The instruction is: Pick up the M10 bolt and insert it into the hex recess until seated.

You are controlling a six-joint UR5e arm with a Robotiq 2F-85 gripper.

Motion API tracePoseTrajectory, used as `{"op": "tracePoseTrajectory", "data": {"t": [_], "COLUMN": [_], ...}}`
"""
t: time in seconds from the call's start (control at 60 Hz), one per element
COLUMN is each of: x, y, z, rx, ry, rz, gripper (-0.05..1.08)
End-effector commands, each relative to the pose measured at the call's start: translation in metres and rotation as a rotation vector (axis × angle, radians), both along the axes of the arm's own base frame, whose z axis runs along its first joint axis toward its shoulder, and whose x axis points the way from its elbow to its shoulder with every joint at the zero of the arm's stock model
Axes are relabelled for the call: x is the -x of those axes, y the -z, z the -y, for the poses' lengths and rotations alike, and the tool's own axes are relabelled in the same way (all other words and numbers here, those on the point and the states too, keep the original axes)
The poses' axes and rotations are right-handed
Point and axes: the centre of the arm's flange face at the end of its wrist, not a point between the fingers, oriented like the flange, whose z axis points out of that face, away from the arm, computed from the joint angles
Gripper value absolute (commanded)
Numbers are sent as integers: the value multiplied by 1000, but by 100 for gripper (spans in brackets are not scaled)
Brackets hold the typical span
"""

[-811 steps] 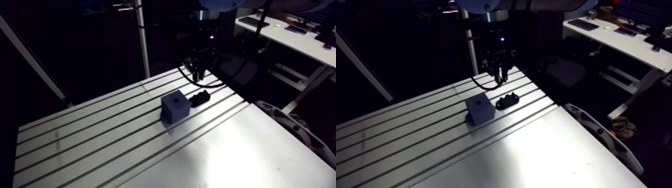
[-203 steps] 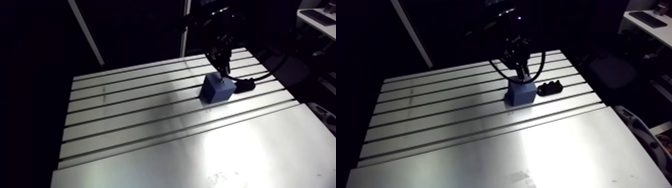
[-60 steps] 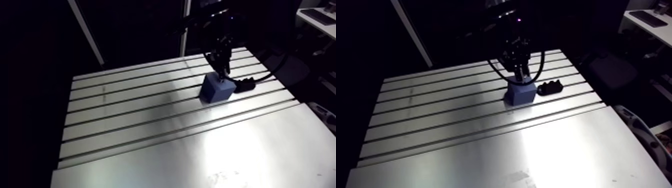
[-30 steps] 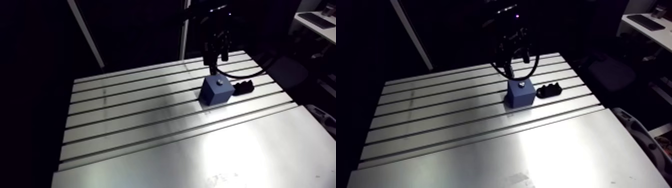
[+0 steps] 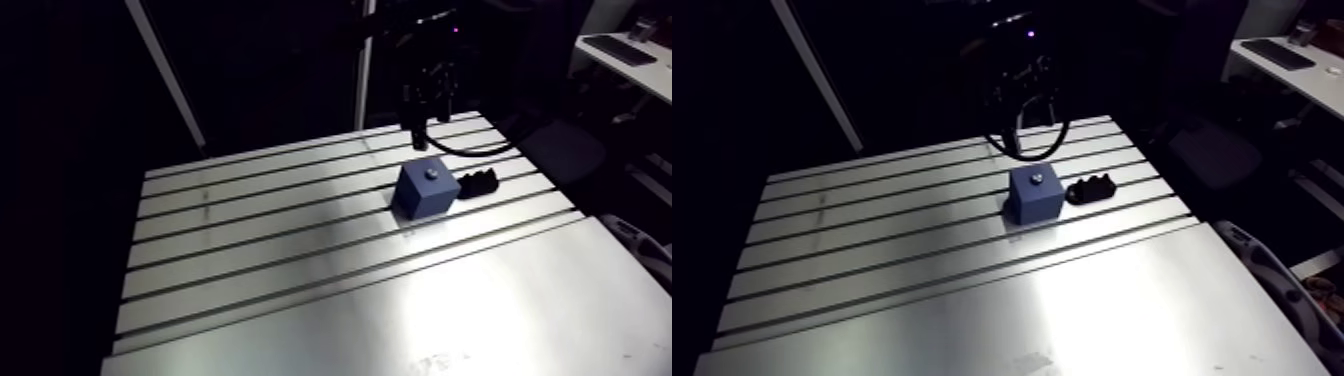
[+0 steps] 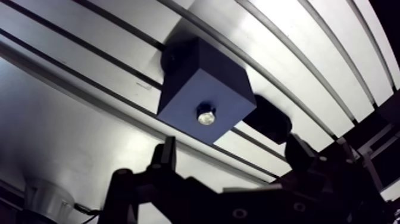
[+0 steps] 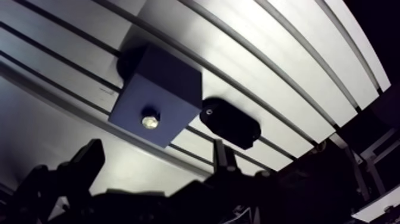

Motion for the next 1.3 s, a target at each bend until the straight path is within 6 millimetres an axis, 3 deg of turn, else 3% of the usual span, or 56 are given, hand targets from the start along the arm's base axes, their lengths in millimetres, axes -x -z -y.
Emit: {"op": "tracePoseTrajectory", "data": {"t": [0.017,0.15,0.3,0.5,0.7,0.933,1.3], "x": [-5,-13,-20,-27,-28,-33,-37], "y": [-14,-20,-21,-16,-15,-17,-11], "z": [-10,-15,-24,-31,-29,-21,-31], "rx": [38,46,95,37,18,18,49], "ry": [64,101,272,499,543,546,565], "rz": [-47,-62,-99,-121,-174,-249,-246], "gripper": [1,3,22,44,60,60,54]}}
